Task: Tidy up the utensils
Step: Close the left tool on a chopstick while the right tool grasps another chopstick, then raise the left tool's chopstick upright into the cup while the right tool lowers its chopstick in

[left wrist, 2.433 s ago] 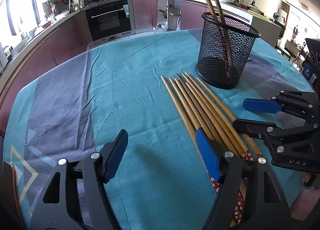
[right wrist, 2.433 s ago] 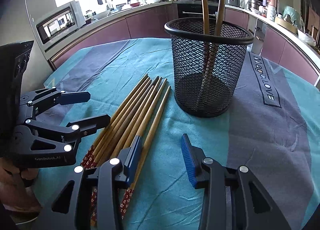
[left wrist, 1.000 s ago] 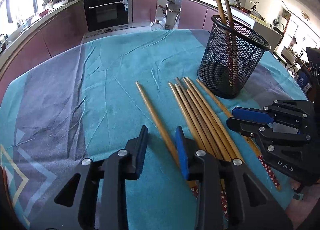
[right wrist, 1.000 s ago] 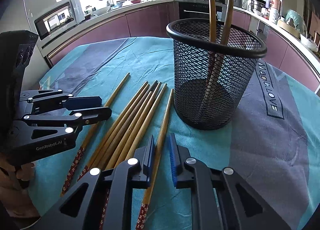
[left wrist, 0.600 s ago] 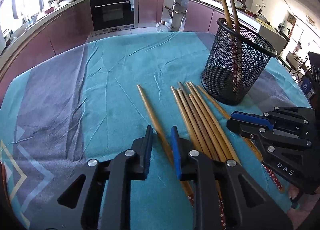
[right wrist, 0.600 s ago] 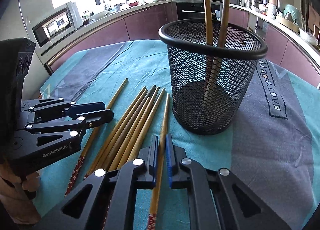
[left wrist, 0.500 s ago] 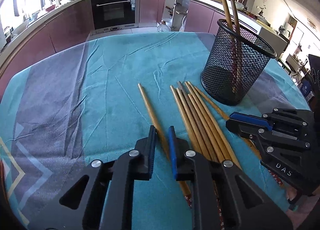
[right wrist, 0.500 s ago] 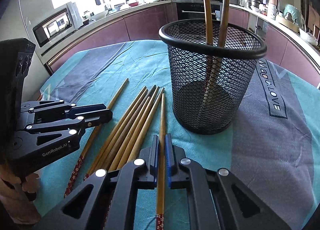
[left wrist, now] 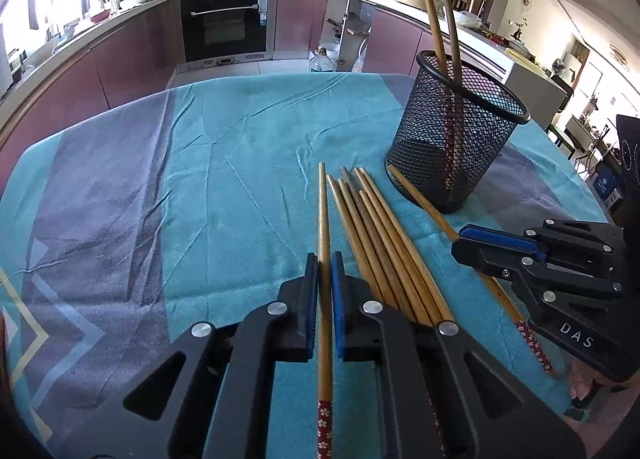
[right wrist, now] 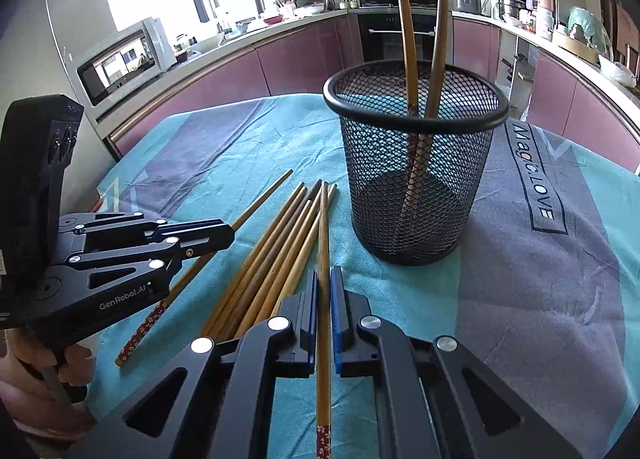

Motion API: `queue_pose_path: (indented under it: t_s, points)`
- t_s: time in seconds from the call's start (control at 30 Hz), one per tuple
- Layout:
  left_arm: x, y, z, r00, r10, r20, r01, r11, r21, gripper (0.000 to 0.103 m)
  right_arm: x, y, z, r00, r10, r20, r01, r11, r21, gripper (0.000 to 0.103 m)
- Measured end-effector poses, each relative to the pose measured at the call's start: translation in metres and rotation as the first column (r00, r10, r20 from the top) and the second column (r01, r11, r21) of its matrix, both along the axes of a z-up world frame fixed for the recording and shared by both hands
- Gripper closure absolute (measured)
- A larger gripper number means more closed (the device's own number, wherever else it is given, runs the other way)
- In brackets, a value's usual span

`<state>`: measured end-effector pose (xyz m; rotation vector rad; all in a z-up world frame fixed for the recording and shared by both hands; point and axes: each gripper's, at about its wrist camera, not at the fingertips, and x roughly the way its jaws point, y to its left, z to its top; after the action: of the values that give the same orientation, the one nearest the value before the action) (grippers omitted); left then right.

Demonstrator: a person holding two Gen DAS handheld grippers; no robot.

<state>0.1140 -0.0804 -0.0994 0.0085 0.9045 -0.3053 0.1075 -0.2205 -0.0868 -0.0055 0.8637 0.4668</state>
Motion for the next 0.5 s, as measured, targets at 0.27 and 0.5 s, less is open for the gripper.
queue_pose_path:
  t_s: [0.27, 0.5]
  points:
    - [-0.011, 0.005, 0.020, 0.999, -0.019, 0.039, 0.021, 0.999, -0.034, 0.096, -0.012, -0.004, 0.017, 0.999, 0.027, 0.041, -0.029, 0.998, 0.050, 0.098]
    - [-0.022, 0.010, 0.043, 0.996, -0.046, 0.080, 0.053, 0.995, -0.081, 0.096, -0.019, -0.008, 0.035, 0.996, 0.031, 0.082, -0.039, 0.995, 0.094, 0.098]
